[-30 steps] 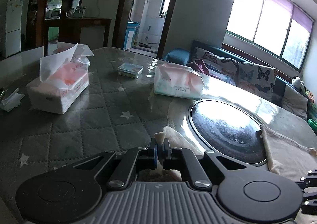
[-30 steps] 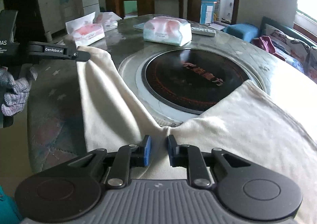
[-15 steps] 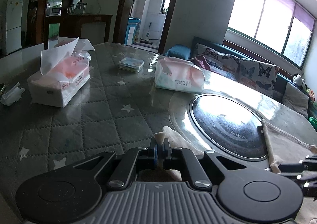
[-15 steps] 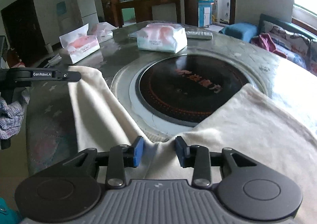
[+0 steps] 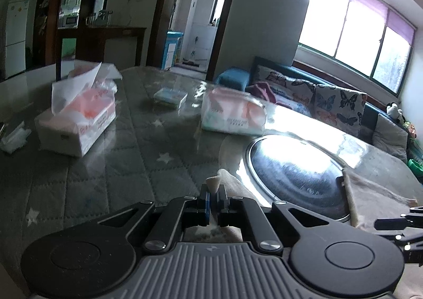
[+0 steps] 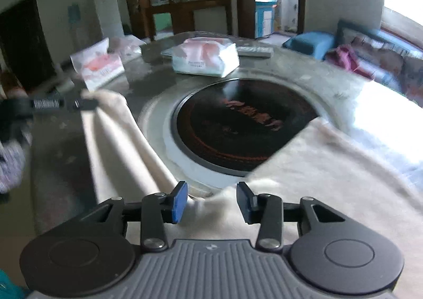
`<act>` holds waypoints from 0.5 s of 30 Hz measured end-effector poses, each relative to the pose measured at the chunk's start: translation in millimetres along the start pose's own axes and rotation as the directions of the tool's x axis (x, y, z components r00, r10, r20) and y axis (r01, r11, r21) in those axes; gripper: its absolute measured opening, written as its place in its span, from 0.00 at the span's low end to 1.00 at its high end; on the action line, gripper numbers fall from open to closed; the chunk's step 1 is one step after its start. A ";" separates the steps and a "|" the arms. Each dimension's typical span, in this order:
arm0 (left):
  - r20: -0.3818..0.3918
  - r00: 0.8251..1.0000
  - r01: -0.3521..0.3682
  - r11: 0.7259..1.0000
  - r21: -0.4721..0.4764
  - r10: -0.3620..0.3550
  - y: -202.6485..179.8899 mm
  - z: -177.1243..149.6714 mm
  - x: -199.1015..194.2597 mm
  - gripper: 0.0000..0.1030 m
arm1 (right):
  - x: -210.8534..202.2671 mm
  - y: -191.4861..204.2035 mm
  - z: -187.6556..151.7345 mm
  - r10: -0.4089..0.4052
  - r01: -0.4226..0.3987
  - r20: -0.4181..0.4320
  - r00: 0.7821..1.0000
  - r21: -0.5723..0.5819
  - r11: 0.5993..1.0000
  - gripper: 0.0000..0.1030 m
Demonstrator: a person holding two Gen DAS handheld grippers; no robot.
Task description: Fold clothes
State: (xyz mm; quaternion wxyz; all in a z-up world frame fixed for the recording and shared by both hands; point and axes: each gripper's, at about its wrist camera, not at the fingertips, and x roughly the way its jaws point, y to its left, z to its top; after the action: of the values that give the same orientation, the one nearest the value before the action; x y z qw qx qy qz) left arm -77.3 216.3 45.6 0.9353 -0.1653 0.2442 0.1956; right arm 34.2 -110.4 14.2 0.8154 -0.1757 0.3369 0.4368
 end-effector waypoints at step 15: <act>0.151 0.977 0.139 0.985 0.098 -0.153 -48.9 40.0 -47.4 0.05 | -36.6 54.6 -45.8 -0.051 0.037 -0.075 0.996 -0.172 0.984 0.49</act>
State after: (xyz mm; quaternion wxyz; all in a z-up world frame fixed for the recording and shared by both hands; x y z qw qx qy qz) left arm -77.9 176.5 113.8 0.9699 -0.1260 0.1647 0.1280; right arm -43.7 -128.3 7.8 0.7927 -0.2695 0.3263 0.4387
